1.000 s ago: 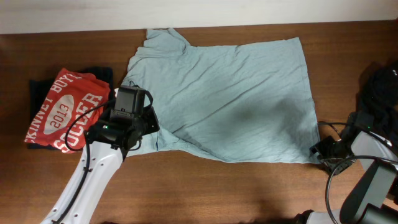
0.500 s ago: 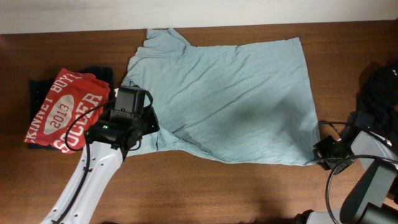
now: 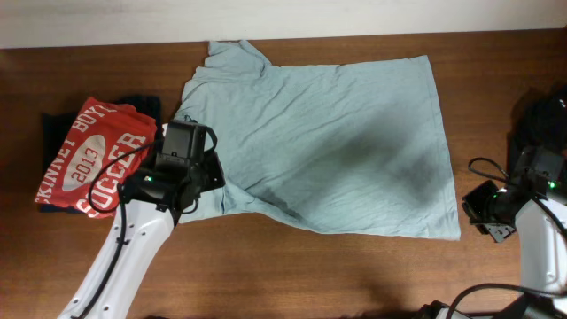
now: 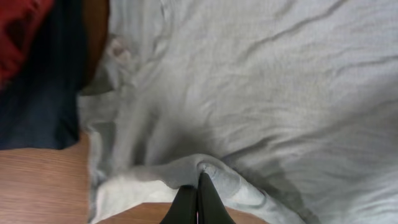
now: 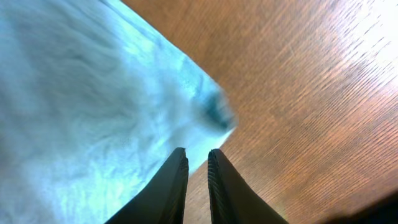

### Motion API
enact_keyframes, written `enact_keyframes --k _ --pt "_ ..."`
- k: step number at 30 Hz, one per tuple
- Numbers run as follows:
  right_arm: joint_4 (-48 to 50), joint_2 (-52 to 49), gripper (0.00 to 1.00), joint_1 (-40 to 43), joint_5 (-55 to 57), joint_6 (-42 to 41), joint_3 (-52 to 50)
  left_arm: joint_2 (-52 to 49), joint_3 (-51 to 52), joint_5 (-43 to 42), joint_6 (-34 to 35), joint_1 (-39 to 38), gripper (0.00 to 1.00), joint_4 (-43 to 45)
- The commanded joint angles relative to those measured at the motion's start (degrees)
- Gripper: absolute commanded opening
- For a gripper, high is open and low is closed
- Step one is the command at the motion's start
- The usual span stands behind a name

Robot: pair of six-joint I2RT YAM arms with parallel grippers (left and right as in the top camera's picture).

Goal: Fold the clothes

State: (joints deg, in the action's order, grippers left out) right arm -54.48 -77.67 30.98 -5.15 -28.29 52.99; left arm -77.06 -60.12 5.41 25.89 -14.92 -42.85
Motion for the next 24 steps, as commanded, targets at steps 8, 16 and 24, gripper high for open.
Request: enact_keyframes --k 8,16,24 --pt "-0.5 1.0 0.18 0.1 1.1 0.4 1.1 -0.1 -7.5 5.5 -3.7 0.5 0.01 -1.1" --pt "0.0 -2.8 0.5 0.1 0.7 0.3 -2.9 -0.1 -7.5 5.3 -3.7 0.5 0.01 -1.4" --pt "8.0 -9.2 0.5 0.2 -2.4 0.2 -9.5 -0.1 -7.5 5.3 -3.7 0.5 0.0 -1.8"
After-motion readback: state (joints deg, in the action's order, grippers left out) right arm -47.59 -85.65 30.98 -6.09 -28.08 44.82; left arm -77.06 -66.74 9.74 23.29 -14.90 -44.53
